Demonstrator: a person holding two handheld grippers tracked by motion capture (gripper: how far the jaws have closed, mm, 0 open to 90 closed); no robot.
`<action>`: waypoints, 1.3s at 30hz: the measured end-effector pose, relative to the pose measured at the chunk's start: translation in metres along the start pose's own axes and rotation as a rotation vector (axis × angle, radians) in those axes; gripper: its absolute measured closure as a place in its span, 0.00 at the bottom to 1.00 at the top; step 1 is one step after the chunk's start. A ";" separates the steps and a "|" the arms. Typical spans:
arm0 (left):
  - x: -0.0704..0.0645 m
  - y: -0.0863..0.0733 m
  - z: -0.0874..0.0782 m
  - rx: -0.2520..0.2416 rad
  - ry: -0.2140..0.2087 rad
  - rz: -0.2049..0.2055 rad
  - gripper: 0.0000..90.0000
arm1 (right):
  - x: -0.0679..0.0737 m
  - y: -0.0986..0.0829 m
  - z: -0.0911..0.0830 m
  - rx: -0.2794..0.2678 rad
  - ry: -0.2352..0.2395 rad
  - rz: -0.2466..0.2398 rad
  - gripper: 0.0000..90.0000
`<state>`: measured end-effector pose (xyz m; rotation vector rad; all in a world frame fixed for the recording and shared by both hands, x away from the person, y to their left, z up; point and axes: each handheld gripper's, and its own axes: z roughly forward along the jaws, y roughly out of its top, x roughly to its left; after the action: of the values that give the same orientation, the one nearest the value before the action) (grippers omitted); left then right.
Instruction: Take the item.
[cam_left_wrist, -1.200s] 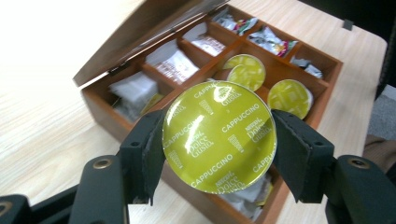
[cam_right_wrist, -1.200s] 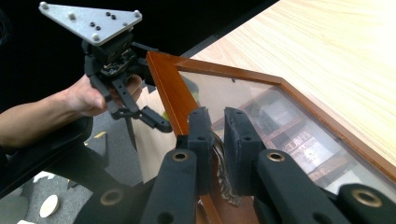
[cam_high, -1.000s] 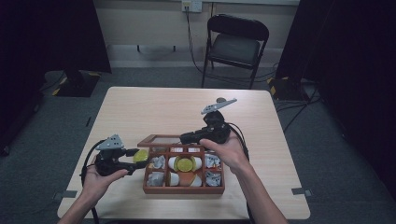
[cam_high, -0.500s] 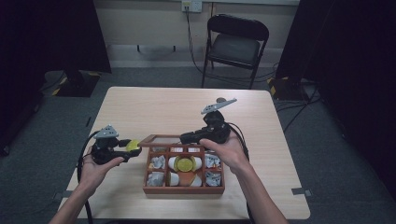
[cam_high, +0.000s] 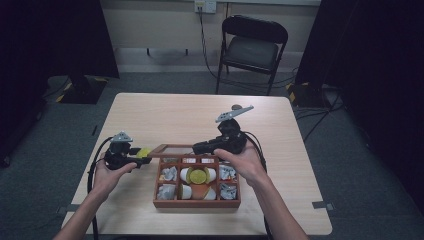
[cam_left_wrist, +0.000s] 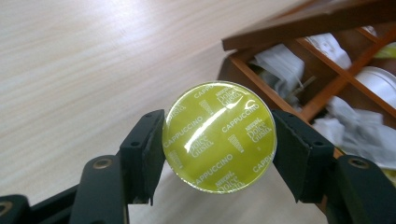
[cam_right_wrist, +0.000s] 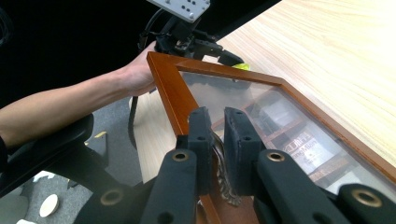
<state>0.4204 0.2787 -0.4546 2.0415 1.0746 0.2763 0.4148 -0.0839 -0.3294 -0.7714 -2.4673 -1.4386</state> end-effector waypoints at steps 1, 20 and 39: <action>0.001 0.000 0.002 0.007 -0.002 -0.002 0.43 | 0.000 0.000 0.000 0.000 0.000 0.000 0.91; 0.009 -0.013 0.020 0.068 0.022 -0.006 0.42 | 0.000 -0.001 0.000 0.001 0.006 0.002 0.91; 0.010 -0.015 0.013 0.075 -0.006 -0.023 0.20 | 0.000 -0.001 0.000 0.002 0.003 0.001 0.91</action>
<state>0.4239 0.2839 -0.4753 2.0938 1.1190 0.2205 0.4142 -0.0842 -0.3306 -0.7686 -2.4654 -1.4362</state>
